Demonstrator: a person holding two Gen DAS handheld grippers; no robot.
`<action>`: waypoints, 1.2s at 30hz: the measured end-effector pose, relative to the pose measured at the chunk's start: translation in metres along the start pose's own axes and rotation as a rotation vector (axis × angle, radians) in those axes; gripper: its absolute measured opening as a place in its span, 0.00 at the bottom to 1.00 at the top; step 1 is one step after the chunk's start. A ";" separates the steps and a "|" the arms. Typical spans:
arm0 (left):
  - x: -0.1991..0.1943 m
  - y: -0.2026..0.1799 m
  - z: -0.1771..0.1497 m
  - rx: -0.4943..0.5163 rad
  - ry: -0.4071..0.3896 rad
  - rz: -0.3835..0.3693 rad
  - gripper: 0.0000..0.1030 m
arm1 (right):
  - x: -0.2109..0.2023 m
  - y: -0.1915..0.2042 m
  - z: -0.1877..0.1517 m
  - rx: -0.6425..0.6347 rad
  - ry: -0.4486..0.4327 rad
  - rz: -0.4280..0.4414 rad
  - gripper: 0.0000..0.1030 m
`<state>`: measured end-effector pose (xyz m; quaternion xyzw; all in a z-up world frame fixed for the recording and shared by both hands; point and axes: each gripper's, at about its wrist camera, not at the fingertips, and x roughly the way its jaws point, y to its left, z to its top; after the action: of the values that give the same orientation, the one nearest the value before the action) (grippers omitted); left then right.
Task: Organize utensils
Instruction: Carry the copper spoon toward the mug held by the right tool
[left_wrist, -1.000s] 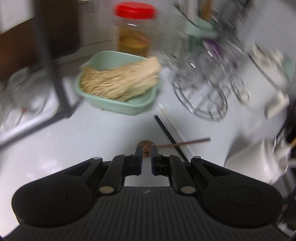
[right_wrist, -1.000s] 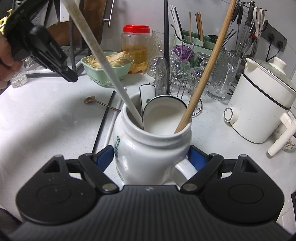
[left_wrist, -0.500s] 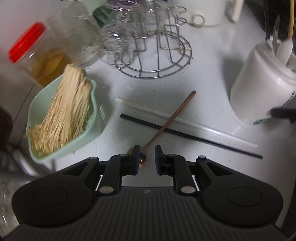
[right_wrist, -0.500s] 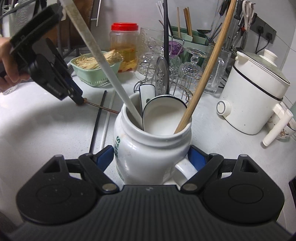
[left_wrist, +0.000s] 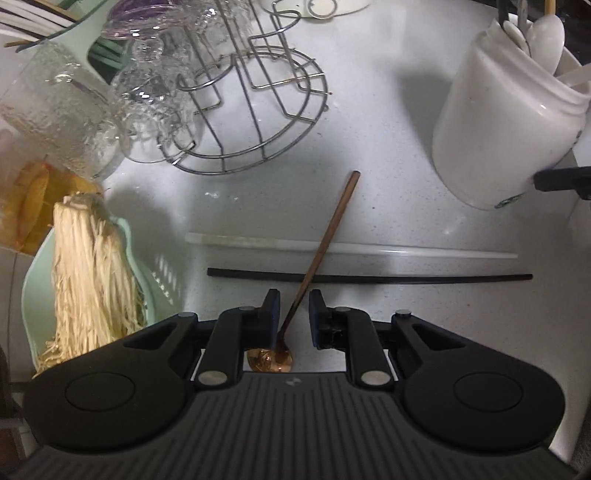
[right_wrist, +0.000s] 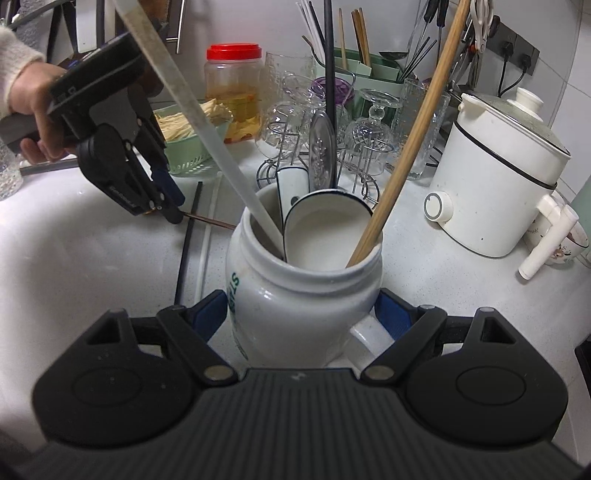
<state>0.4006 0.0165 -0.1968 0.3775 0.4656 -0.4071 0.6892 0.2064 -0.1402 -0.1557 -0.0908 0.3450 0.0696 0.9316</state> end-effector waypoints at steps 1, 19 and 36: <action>0.001 0.001 0.001 0.003 0.005 -0.004 0.17 | 0.000 0.000 0.000 0.001 0.000 -0.001 0.86; -0.023 -0.028 0.004 -0.073 0.038 0.015 0.04 | 0.002 -0.006 0.003 -0.041 0.022 0.039 0.86; -0.131 -0.049 0.012 -0.234 0.072 -0.044 0.04 | 0.004 -0.015 0.004 -0.111 0.022 0.093 0.86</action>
<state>0.3292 0.0140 -0.0762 0.2985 0.5428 -0.3513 0.7020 0.2149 -0.1540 -0.1530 -0.1271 0.3546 0.1308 0.9171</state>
